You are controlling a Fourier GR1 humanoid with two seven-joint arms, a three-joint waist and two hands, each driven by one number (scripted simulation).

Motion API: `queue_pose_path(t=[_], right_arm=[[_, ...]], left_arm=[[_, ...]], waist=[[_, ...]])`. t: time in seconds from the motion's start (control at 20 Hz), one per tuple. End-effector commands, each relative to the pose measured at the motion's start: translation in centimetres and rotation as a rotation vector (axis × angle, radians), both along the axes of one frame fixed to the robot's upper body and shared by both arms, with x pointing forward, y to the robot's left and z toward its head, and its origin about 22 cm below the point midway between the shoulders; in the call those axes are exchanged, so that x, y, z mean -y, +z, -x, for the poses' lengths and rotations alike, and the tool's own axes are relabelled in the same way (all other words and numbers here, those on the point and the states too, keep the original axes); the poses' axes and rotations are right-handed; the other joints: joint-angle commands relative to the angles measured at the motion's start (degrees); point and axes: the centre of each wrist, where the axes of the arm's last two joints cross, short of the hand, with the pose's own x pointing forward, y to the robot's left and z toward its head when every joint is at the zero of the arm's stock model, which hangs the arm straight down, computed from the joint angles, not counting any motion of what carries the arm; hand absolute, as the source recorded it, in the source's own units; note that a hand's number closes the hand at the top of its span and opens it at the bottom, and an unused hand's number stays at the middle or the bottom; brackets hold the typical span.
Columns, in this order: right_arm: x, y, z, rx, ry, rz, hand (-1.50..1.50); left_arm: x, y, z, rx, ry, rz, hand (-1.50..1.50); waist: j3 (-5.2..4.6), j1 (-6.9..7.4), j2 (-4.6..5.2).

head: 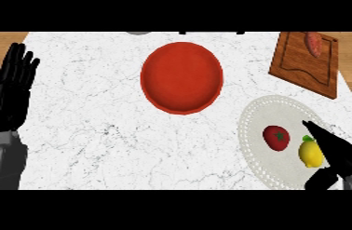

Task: Pick the lemon from the placemat and place it in the bowl

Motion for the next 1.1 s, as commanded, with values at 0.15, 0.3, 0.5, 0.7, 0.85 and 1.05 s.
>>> queue_pose_path(t=[0.15, 0.3, 0.5, 0.7, 0.85, 1.05], right_arm=[[1.1, -0.3, 0.3, 0.094, 0.066, 0.013, 1.5], [0.0, -0.2, -1.1, 0.128, 0.064, 0.052, 1.5], [2.3, -0.3, -1.2, 0.137, 0.099, 0.053, 1.5], [1.7, -0.8, -0.6, 0.184, 0.098, 0.083, 1.5], [-0.6, -0.5, 3.8, 0.159, -0.087, 0.099, 1.5], [-1.6, -2.6, 9.3, 0.065, -0.413, 0.125, 1.5]], left_arm=[[0.5, -1.2, 0.1, 0.01, 0.01, -0.004, 0.0], [1.5, -0.5, 1.7, 0.005, -0.001, -0.005, 0.0], [0.8, 0.8, -0.1, 0.007, 0.005, 0.017, 0.0], [-0.3, -1.1, 0.2, 0.014, 0.0, -0.013, 0.0], [-0.2, -0.7, 1.3, -0.013, 0.01, 0.003, 0.0], [-1.4, -1.0, 2.3, -0.008, 0.08, -0.017, 0.0]], waist=[[0.01, -0.18, 0.0], [0.02, 0.17, -0.06], [0.02, -0.03, 0.0], [0.01, -0.06, 0.01], [-0.07, -1.12, -0.38], [-0.24, -4.3, -1.24]])
